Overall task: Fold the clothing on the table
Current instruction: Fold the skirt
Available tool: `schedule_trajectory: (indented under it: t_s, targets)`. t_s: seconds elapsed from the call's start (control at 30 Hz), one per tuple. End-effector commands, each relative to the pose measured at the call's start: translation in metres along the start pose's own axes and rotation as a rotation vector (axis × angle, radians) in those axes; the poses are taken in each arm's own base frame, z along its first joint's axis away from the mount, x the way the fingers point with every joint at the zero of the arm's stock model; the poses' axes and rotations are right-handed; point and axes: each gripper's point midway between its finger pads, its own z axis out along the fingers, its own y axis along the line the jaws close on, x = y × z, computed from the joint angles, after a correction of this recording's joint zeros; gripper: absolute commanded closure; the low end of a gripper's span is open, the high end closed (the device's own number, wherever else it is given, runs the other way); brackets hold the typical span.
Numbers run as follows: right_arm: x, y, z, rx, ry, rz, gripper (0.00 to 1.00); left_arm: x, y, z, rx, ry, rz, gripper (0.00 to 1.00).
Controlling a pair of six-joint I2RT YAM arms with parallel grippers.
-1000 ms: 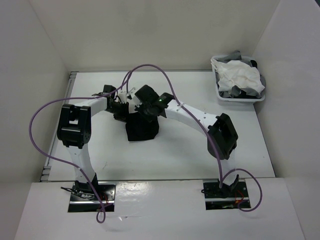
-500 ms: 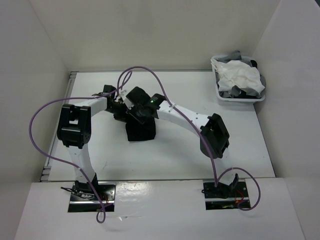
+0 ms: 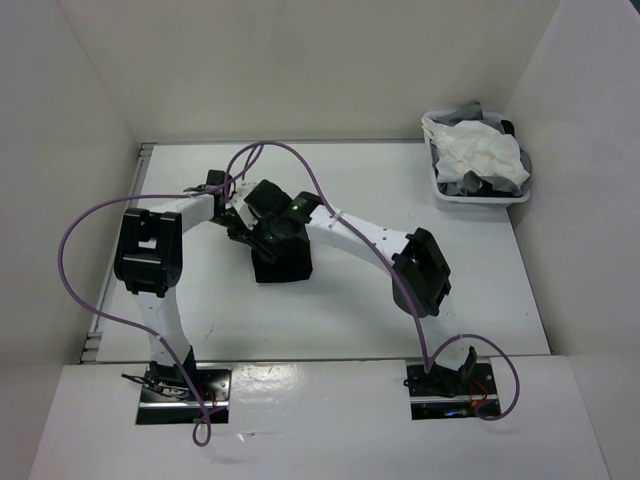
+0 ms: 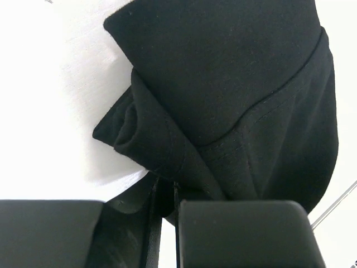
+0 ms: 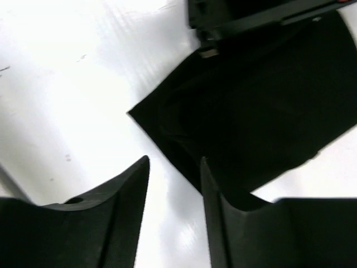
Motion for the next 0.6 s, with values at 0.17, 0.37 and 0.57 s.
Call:
schedule_trajectory:
  t_s: [0.17, 0.37, 0.57]
  targets:
    - [-0.026, 0.055, -0.063, -0.242, -0.092, -0.088, 0.42, 0.001, -0.003, 0.000, 0.020, 0.002, -0.016, 1.00]
    - [-0.017, 0.036, -0.102, -0.178, -0.146, -0.123, 0.30, -0.011, -0.004, -0.028, 0.015, -0.051, -0.026, 0.82]
    - [0.007, -0.047, -0.138, -0.074, -0.194, -0.019, 0.23, -0.020, 0.020, -0.106, -0.072, -0.164, -0.058, 0.14]
